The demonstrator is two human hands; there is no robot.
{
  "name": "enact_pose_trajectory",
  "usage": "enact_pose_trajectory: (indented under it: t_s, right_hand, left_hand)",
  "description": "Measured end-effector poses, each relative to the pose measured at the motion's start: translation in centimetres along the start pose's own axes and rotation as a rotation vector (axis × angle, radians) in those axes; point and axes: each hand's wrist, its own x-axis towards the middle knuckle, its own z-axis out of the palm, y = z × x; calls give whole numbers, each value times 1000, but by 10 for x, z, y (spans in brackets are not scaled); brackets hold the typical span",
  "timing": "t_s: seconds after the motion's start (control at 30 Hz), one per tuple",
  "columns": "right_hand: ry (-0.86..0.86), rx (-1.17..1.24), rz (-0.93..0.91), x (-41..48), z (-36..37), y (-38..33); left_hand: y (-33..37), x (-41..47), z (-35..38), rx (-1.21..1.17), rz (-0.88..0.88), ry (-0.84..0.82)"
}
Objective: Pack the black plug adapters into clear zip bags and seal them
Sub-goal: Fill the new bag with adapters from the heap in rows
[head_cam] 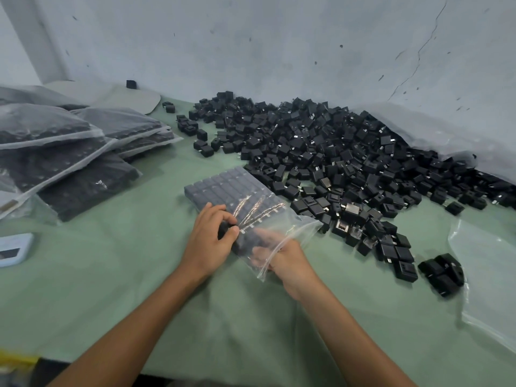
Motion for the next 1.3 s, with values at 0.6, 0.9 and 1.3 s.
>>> enact_pose_trajectory:
  t_s: [0.6, 0.9, 1.3]
  right_hand:
    - [77, 29, -2, 8, -3, 9]
    - [84, -73, -56, 10, 1, 17]
    - [131, -40, -55, 6, -1, 17]
  left_hand:
    - [3, -1, 1, 63, -3, 15]
    - [5, 2, 4, 144, -52, 7]
    - [13, 2, 11, 196, -98, 14]
